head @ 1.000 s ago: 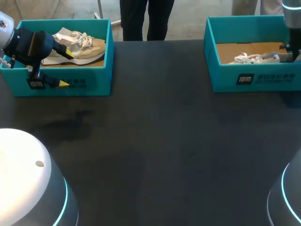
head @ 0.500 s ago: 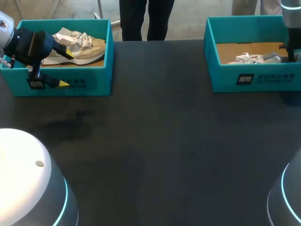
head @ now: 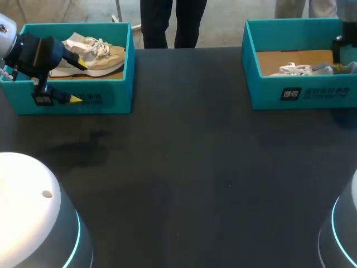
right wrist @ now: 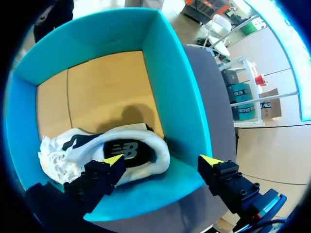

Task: Take the shoe out of the shoebox, open the shoe tongue, remove and reinsert the insole, then place the shoe into the shoebox

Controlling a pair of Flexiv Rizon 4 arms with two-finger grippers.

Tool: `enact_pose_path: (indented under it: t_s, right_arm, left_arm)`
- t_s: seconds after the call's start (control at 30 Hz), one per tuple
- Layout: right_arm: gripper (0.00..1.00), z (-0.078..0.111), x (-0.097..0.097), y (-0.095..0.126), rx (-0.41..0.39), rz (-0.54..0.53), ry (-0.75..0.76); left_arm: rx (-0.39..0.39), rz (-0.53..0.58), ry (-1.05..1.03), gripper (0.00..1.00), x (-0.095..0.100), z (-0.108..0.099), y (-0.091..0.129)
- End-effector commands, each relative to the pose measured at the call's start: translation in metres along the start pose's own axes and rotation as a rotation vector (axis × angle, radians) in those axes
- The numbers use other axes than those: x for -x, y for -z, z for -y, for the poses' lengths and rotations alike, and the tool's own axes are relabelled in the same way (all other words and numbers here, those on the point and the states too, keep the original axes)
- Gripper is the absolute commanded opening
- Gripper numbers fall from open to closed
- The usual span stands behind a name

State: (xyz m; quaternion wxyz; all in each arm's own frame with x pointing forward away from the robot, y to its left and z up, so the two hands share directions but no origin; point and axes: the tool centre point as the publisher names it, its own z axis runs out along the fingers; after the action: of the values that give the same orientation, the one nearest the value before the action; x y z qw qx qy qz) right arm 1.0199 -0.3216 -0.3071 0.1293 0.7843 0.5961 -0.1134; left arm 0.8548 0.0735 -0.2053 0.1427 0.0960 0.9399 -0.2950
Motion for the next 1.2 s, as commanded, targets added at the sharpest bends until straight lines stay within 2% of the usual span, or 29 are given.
enact_pose_path:
  t_s: [0.03, 0.3, 0.6, 0.77, 1.2]
  right_arm:
    - [1.0, 0.021, 0.0, 0.021, 0.038, -0.024, 0.004]
    - [1.0, 0.053, -0.019, 0.049, 0.054, -0.07, -0.014]
    - [1.0, 0.083, -0.041, 0.069, 0.074, -0.096, -0.021]
    - [1.0, 0.105, -0.053, 0.08, 0.095, -0.137, 0.054]
    - [1.0, 0.105, -0.053, 0.08, 0.095, -0.137, 0.054]
  left_arm:
    - [0.003, -0.001, 0.0, 1.0, -0.001, 0.0, 0.0]
    - [0.003, -0.001, 0.0, 1.0, -0.001, 0.0, 0.0]
    - [0.003, -0.001, 0.0, 1.0, -0.001, 0.0, 0.0]
    - [0.003, -0.001, 0.0, 1.0, -0.001, 0.0, 0.0]
    - [0.003, -0.001, 0.0, 1.0, -0.001, 0.0, 0.0]
